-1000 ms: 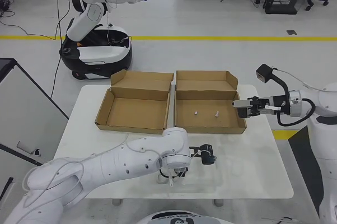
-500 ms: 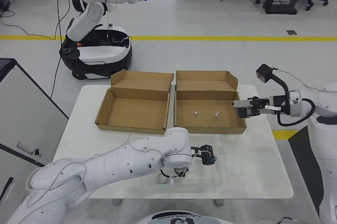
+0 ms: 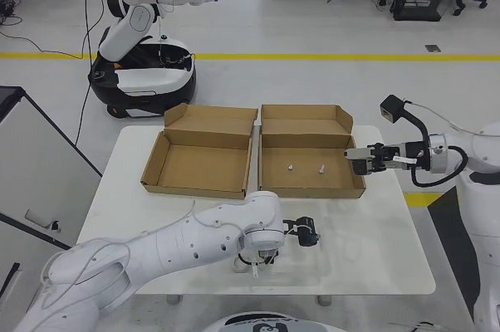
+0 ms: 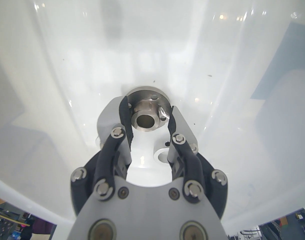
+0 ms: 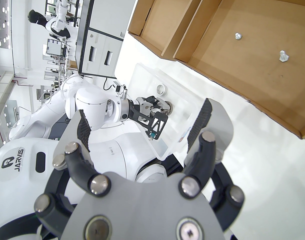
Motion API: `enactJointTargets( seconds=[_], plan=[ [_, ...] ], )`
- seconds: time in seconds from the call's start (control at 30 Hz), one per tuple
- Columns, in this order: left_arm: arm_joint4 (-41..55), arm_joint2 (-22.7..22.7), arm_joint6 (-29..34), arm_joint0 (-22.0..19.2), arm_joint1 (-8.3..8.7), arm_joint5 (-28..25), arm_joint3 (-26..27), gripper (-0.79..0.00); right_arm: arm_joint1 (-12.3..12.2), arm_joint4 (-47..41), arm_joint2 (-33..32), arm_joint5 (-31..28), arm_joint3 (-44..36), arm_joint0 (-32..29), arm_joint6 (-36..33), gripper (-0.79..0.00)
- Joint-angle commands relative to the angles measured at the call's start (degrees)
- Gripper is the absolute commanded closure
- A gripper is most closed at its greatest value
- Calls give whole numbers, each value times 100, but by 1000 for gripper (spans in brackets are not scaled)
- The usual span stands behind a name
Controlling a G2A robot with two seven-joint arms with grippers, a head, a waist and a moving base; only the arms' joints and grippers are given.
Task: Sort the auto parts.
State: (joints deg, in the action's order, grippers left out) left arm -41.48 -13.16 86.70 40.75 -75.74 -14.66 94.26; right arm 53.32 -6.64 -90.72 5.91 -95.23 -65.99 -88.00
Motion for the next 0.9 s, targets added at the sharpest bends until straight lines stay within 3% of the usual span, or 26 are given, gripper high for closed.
enactJointTargets(
  seconds=[0.0,0.3,0.5,0.87],
  plan=[
    [-22,-11,3,13,1,2,9,-354,0,0,0,0,0,0,0,-785],
    [-114,-20,22,92,-14,-25,30,-332,0,0,0,0,0,0,0,-785],
    [-174,-33,52,129,-30,1,10,-262,0,0,0,0,0,0,0,-785],
    [-198,-89,130,131,-25,29,118,-385,0,0,0,0,0,0,0,-785]
  ],
)
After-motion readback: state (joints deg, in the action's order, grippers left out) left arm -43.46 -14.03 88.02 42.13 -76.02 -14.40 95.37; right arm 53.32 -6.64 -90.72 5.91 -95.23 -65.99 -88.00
